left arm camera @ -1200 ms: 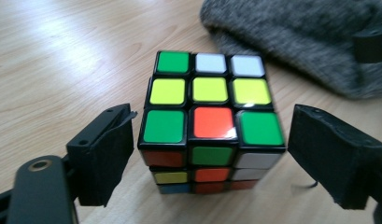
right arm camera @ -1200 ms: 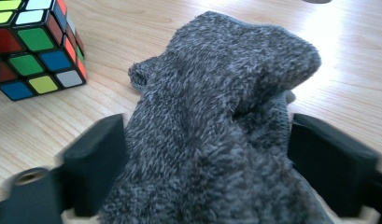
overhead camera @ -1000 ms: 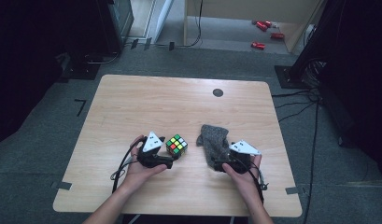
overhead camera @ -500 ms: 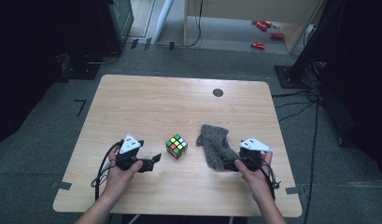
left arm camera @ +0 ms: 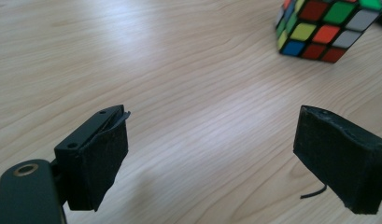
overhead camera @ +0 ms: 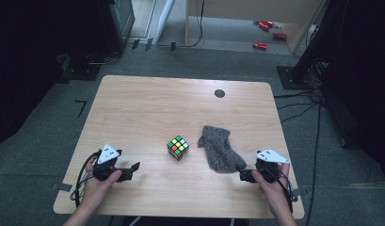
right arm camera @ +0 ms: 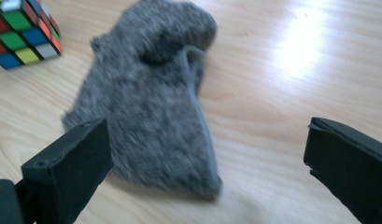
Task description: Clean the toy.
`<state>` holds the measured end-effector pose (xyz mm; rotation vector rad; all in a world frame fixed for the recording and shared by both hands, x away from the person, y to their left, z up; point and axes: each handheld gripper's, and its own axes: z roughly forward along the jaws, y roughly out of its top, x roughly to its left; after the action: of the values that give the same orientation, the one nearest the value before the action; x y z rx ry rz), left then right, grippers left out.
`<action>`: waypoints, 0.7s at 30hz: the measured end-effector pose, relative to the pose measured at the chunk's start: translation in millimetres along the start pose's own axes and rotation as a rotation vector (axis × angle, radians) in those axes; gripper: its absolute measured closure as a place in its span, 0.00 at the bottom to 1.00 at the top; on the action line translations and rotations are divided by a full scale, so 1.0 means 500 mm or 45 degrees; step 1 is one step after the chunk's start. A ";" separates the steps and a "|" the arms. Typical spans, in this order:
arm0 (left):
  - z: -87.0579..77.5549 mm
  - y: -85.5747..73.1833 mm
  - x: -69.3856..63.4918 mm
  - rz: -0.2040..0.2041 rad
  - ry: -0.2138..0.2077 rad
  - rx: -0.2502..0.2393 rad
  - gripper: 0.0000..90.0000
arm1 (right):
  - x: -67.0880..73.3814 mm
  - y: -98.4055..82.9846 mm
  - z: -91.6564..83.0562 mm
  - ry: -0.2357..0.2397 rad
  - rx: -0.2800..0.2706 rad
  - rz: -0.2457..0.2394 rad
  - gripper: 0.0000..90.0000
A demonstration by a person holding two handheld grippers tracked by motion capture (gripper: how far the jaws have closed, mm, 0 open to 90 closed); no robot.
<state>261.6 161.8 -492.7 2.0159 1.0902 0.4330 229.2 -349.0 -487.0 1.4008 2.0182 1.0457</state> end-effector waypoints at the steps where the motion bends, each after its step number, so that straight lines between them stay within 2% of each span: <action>1: -0.005 -0.006 0.005 0.003 0.017 0.007 0.12 | -0.005 -0.006 -0.004 -0.005 0.005 0.006 0.01; 6: -0.033 -0.035 0.029 0.003 0.081 0.031 0.12 | -0.030 -0.030 -0.020 -0.039 0.020 0.021 0.01; 12: -0.049 -0.076 0.061 -0.047 0.123 0.072 0.12 | -0.054 -0.056 -0.032 -0.080 0.049 0.052 0.01; 18: -0.060 -0.091 0.081 -0.068 0.186 0.088 0.13 | -0.077 -0.087 -0.043 -0.126 0.084 0.087 0.01; 21: -0.057 -0.094 0.085 -0.078 0.204 0.124 0.14 | -0.089 -0.103 -0.045 -0.152 0.114 0.114 0.02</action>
<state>242.5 225.2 -513.6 2.0540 1.2896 0.5263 199.7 -407.1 -516.3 1.5738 1.9535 0.8952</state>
